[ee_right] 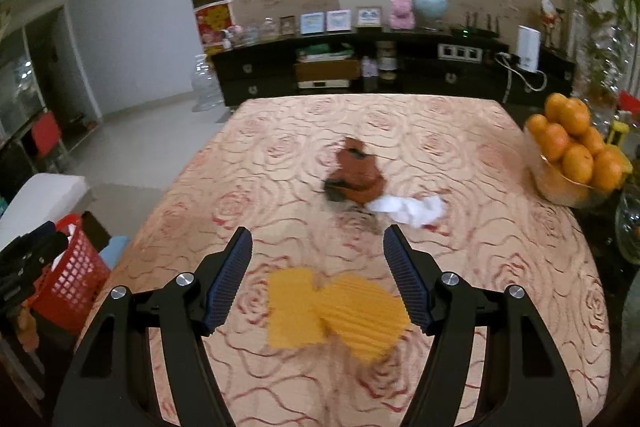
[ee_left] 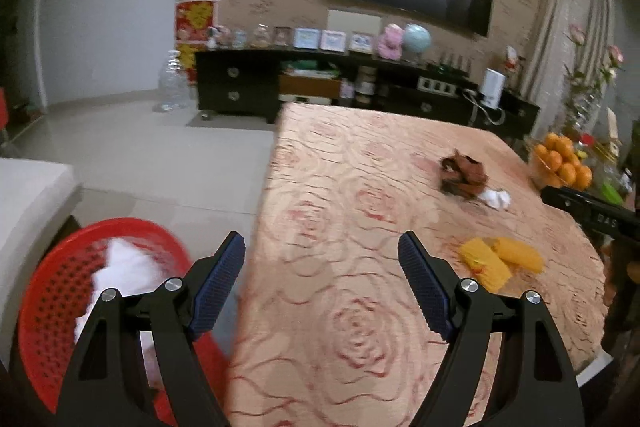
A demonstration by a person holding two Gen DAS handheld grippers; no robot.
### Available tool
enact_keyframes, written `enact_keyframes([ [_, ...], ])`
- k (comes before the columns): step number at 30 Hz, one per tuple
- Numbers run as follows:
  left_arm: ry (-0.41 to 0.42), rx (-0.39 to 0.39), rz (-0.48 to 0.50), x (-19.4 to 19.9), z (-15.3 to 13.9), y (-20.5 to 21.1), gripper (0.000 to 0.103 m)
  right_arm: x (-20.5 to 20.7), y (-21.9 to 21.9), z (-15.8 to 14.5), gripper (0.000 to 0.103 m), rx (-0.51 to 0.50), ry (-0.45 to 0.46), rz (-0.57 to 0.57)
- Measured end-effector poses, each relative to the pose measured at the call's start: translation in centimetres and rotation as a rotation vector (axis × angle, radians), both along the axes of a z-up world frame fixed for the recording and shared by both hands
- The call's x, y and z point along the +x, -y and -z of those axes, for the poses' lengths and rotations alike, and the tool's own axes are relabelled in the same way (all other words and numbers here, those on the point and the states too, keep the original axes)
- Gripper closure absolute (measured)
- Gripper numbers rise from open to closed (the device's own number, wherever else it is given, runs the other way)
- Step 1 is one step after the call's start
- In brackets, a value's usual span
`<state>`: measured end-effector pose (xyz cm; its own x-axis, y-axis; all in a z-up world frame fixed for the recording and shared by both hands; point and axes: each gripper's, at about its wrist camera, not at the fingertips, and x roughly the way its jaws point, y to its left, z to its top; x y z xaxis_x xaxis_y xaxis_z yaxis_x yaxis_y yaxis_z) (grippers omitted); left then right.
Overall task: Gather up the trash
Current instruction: 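Grasp the crumpled white cloth on the table with the right tool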
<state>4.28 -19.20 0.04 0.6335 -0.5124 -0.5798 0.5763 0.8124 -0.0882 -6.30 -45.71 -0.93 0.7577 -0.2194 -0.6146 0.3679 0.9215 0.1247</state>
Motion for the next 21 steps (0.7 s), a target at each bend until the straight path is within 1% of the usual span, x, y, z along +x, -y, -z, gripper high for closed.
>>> enact_keyframes([
  [5,0.008,0.045,0.09,-0.5,-0.1,4.7,0.027,0.2,1.9,0.3,0.036,-0.027,-0.032,0.024],
  [8,0.032,0.066,0.14,-0.2,-0.7,7.8,0.027,0.8,3.8,0.2,0.036,-0.045,-0.023,0.037],
  [11,0.031,0.062,0.169,0.5,-1.0,10.3,0.027,1.5,6.4,1.2,0.036,-0.031,-0.024,0.058],
  [14,0.023,0.042,0.185,1.1,-0.5,11.9,0.027,2.5,8.7,2.4,0.036,-0.027,-0.045,0.078],
  [17,-0.007,0.013,0.184,1.5,1.0,12.4,0.027,3.7,10.5,3.7,0.035,-0.023,-0.065,0.069],
  [19,-0.065,0.028,0.186,2.2,2.2,13.1,0.027,4.8,11.1,4.6,0.032,-0.038,-0.089,0.048],
  [21,-0.07,0.03,0.196,2.3,2.5,13.5,0.027,5.8,11.6,5.4,0.03,-0.036,-0.102,0.03],
])
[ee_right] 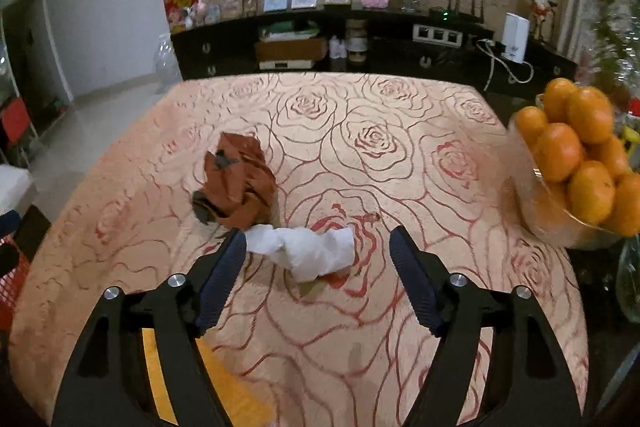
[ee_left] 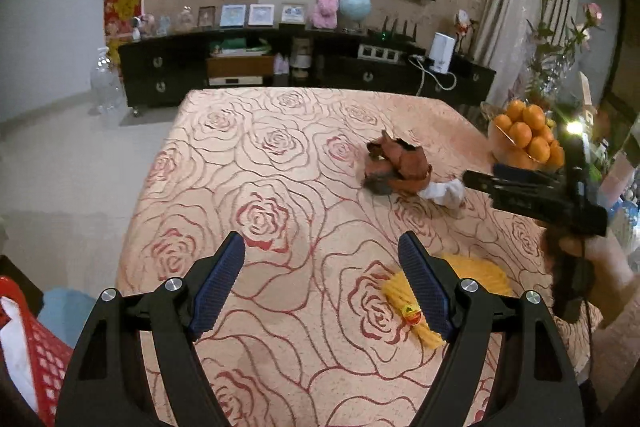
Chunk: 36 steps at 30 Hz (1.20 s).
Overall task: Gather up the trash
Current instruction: 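Grasp the crumpled white cloth on the table with the right tool, then grasp the yellow foam fruit net with the left tool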
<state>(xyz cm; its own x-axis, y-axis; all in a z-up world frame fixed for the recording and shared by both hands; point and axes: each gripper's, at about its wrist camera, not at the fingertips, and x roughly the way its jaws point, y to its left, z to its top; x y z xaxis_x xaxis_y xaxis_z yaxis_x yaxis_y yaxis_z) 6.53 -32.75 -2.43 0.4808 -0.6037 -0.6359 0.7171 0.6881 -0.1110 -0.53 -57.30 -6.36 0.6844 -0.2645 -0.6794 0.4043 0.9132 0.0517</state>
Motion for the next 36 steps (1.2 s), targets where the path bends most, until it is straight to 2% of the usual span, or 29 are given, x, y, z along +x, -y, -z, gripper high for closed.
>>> enact_keyframes([
  [5,-0.03,0.001,0.004,0.1,0.7,0.5,0.027,2.6,0.8,2.0,0.029,0.043,-0.047,-0.044],
  [9,-0.046,0.025,0.018,-0.3,1.8,1.0,0.027,4.1,0.3,3.2,0.031,0.019,-0.108,-0.065],
  [10,-0.046,0.035,0.025,-0.6,2.2,1.2,0.027,4.1,0.2,3.4,0.033,0.018,-0.115,-0.064],
  [15,-0.039,0.061,0.049,-1.4,3.0,1.6,0.027,4.1,0.0,4.0,0.056,0.034,-0.134,-0.072],
  [20,-0.036,0.072,0.065,-2.1,3.2,1.9,0.027,3.7,-0.6,4.0,0.065,0.043,-0.132,-0.067],
  [29,-0.046,0.101,0.142,-3.8,4.5,3.6,0.027,2.4,-1.7,1.6,0.066,0.065,-0.111,-0.028],
  [36,-0.088,0.095,0.196,-4.6,5.6,5.2,0.027,0.1,-2.2,-1.9,0.066,0.094,-0.028,0.003],
])
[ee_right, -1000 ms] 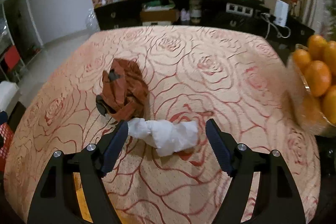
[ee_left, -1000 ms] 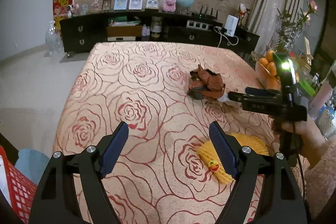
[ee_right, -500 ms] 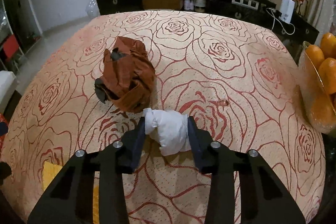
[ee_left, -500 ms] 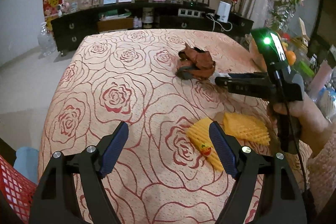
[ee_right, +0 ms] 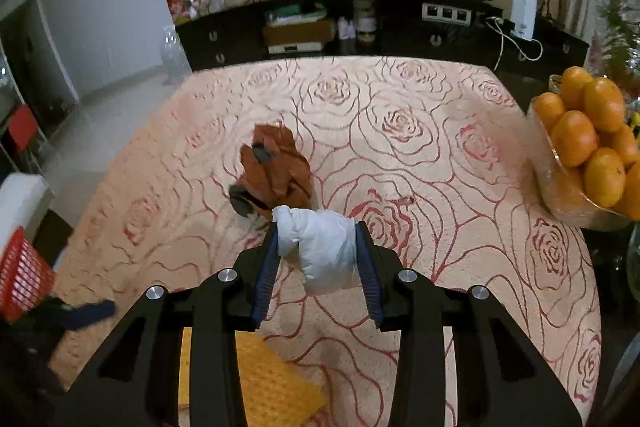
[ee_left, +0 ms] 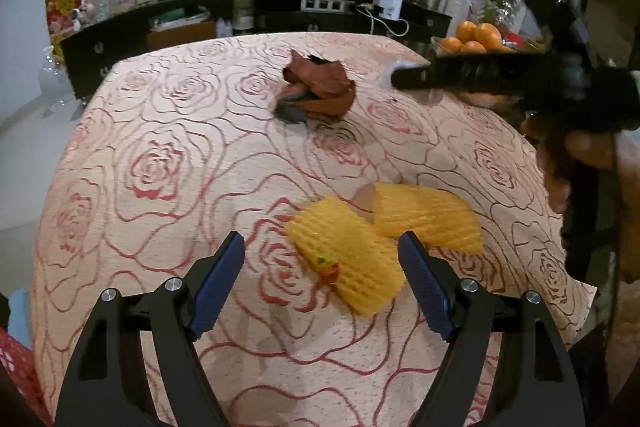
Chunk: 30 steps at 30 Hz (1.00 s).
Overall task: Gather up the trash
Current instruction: 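Grasp the yellow foam fruit net with the left tool, then carry the white cloth and yellow net over the red wastebasket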
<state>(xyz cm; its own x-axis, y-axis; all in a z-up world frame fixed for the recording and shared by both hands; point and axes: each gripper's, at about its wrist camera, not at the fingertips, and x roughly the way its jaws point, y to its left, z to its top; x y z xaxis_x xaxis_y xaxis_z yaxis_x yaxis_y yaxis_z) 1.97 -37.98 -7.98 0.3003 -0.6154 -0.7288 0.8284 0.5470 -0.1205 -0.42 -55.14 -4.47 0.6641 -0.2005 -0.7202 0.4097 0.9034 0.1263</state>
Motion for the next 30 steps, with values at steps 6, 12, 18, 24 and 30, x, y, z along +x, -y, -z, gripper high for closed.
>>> enact_keyframes([
  [6,-0.034,0.005,0.032,-0.5,1.1,1.4,0.039,-0.4,0.4,-0.7,0.066,0.032,0.029,0.015],
  [12,-0.075,0.001,0.033,-0.1,2.0,1.6,0.07,-0.3,0.6,-0.6,0.066,0.073,0.037,0.013],
  [18,-0.094,0.001,0.056,0.1,2.1,1.2,0.086,-0.1,0.2,-0.6,0.066,0.082,0.041,-0.003],
  [24,-0.086,0.002,0.067,-0.4,1.8,0.8,0.09,0.0,-0.2,-0.8,0.066,0.079,0.046,-0.011],
  [30,-0.052,-0.032,0.053,-0.2,-0.1,-0.4,0.091,0.0,-0.6,-1.1,0.066,0.071,0.052,-0.02],
])
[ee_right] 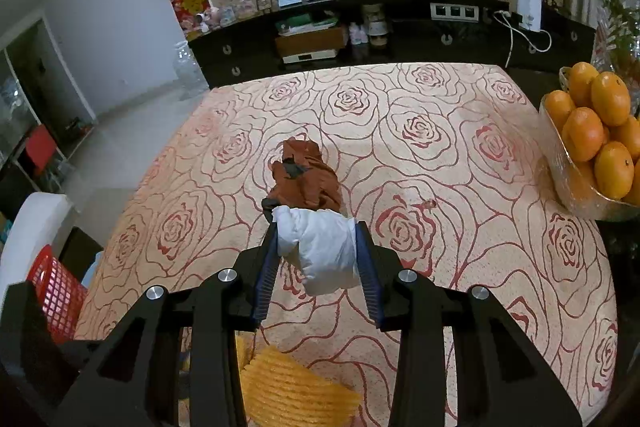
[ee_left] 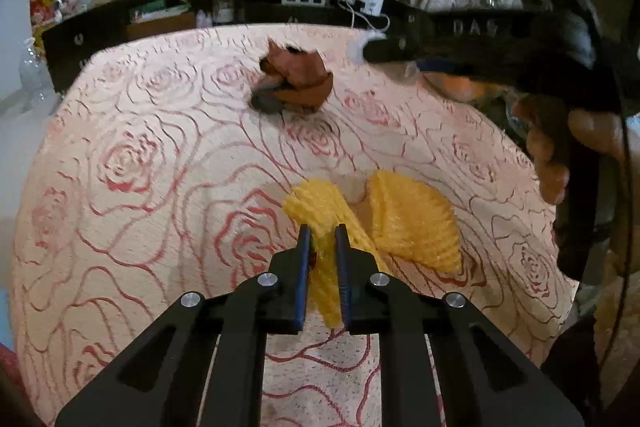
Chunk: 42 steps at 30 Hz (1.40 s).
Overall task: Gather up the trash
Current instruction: 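Carry the white cloth and yellow net over the red wastebasket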
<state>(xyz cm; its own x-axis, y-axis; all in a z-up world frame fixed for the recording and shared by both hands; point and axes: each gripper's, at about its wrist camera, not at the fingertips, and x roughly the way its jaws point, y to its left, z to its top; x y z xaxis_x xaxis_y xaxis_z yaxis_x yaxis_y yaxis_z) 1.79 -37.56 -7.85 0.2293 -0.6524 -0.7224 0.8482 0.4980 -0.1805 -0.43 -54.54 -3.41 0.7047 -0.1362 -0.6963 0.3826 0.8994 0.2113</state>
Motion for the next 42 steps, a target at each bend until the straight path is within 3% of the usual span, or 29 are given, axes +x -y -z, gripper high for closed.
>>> enact_keyframes([
  [12,0.127,-0.072,-0.103,1.2,-5.0,-3.1,0.091,-0.1,-2.0,-1.3,0.066,-0.031,0.034,-0.027],
  [22,0.269,-0.1,-0.25,2.2,-8.5,-6.6,0.091,0.0,-4.6,-2.6,0.066,-0.06,0.06,-0.06],
  [42,0.367,-0.096,-0.433,4.2,-11.0,-14.2,0.091,2.0,-14.1,-4.7,0.066,-0.057,0.149,-0.183],
])
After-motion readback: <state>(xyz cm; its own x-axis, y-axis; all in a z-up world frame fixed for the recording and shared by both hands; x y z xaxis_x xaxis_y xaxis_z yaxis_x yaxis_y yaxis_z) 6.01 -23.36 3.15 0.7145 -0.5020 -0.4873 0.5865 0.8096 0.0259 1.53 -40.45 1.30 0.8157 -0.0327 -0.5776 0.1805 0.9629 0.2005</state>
